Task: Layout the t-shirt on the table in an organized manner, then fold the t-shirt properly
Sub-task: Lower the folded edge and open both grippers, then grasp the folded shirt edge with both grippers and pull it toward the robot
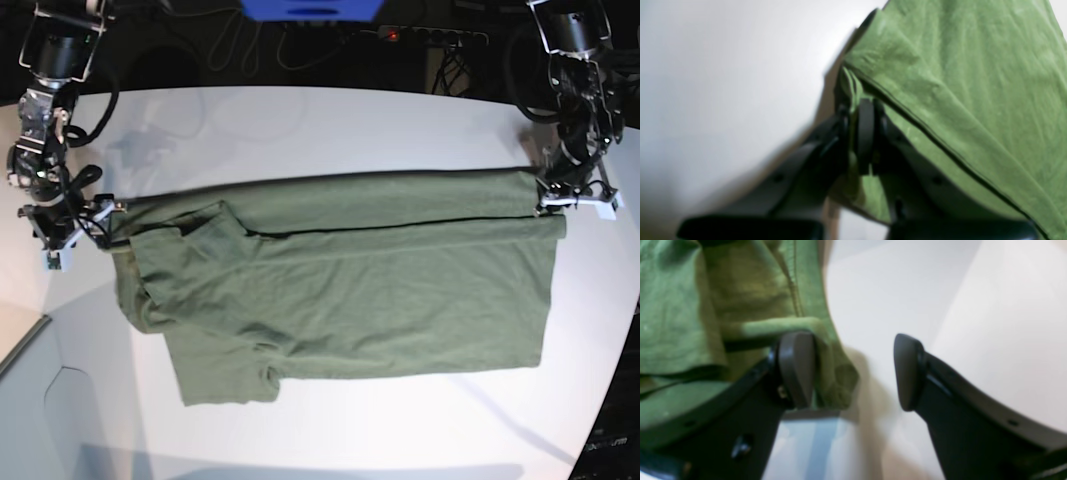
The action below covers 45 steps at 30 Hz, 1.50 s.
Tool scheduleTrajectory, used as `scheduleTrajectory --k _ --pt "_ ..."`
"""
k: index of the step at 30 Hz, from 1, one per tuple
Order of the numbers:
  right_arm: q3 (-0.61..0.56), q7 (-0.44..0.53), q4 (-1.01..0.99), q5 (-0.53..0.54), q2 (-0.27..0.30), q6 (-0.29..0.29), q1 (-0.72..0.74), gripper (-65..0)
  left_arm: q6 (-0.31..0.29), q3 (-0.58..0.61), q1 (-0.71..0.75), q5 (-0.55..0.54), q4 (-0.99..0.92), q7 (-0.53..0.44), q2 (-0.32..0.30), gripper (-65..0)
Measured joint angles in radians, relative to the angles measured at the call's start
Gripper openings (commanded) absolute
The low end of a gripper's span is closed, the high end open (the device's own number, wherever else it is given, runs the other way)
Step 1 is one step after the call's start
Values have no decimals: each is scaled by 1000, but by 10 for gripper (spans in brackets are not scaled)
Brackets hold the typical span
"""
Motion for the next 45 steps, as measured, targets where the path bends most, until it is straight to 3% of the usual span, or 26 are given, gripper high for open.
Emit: scheduleTrajectory --k 9,13,15,21,31,37,40,43,45 --pt "0 -4 -3 -1 -28 0 -58 -281 0 -2 0 0 0 0 0 -650" --pt "0 58 -76 40 -21 -1 -57 -303 0 0 0 0 0 0 0 -650" --pt "0 73 -101 45 -15 0 -49 -367 0 1 0 0 0 0 0 -650" --pt "-3 84 -109 56 -19 11 -47 -650 0 1 3 0 2 0 0 -650" --pt "-2 -26 90 -1 3 18 -114 -650 29 7 42 27 110 93 -28 -650" --pt "-7 -10 179 16 3 18 -29 -650 36 16 -58 26 122 110 -60 -650" --pt "-9 -67 179 14 1 18 25 -650 38 16 -120 33 125 113 -62 -650" --pt "-8 -160 177 13 3 18 108 -650 35 17 -186 30 121 216 -85 -650" --pt "-8 -167 183 16 4 18 141 -650 40 14 -233 37 119 255 -93 -650"
